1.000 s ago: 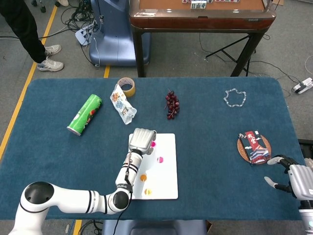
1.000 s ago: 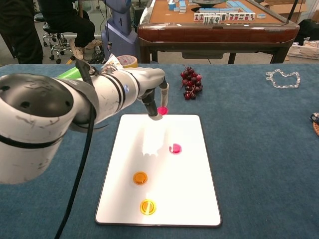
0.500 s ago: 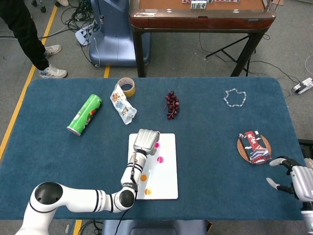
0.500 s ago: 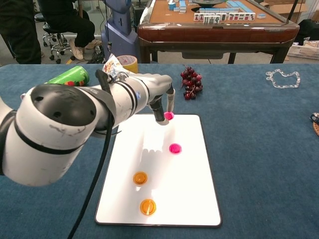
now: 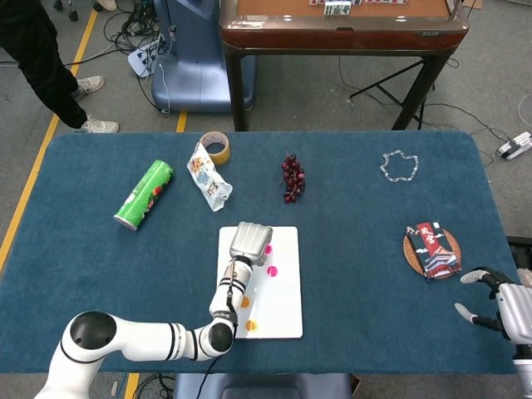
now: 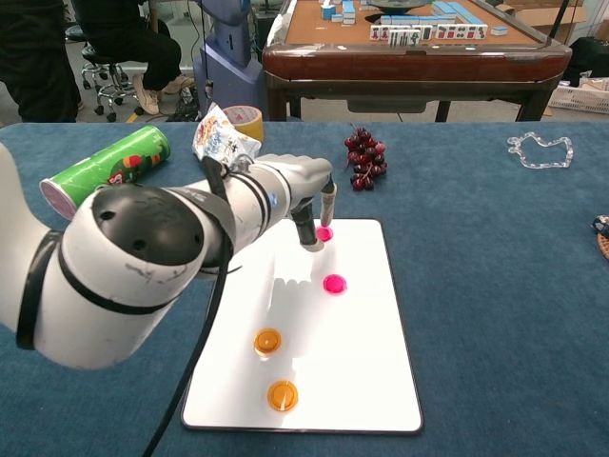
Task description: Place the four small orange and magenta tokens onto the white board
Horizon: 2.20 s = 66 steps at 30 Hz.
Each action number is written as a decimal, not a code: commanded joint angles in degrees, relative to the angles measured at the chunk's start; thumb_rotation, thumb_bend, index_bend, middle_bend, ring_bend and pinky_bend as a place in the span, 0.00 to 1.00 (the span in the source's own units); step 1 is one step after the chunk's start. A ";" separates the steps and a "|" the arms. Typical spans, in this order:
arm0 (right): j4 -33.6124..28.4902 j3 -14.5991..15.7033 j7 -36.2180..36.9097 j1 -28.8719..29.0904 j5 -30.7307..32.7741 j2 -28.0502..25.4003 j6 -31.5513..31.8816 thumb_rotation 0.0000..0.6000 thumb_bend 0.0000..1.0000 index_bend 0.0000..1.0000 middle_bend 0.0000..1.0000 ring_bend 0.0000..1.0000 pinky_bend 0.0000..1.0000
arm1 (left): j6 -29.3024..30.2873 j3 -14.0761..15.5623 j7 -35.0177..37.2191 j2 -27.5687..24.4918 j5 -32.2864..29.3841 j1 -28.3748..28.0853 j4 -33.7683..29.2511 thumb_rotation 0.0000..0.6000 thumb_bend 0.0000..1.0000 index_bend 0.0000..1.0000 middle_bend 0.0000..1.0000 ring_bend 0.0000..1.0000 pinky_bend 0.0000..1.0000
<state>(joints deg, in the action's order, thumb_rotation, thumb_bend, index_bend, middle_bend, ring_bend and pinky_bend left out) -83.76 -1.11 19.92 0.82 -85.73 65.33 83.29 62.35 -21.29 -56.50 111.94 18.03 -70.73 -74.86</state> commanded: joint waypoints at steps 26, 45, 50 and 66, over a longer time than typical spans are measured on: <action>0.24 -0.24 -0.05 0.38 -0.47 0.66 -0.35 1.00 0.13 0.43 0.37 0.36 0.52 | 3.53 0.91 0.46 -2.63 3.67 3.29 -3.51 1.00 0.33 0.38 1.00 1.00 1.00; -5.25 -1.39 -4.83 2.16 -1.52 -1.12 -0.31 1.00 0.13 0.43 0.37 0.36 0.52 | 23.31 12.16 6.24 -27.43 23.60 20.47 -38.26 1.00 0.33 0.34 0.78 0.77 0.99; -7.06 -1.69 -6.50 2.79 -1.56 -1.75 -0.67 1.00 0.13 0.43 0.37 0.36 0.52 | 26.88 16.34 10.80 -33.12 29.46 26.58 -42.94 1.00 0.33 0.31 0.54 0.55 0.80; -9.31 -1.98 -8.36 3.24 -0.95 -2.92 -0.75 1.00 0.13 0.43 0.37 0.36 0.52 | 36.20 29.55 30.25 -49.68 43.96 48.99 -44.71 1.00 0.33 0.32 0.43 0.43 0.60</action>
<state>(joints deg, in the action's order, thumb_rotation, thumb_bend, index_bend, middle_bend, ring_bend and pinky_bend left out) -93.02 -3.07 11.62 4.04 -86.71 62.44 82.56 97.09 6.55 -28.58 64.36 60.16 -24.22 -120.13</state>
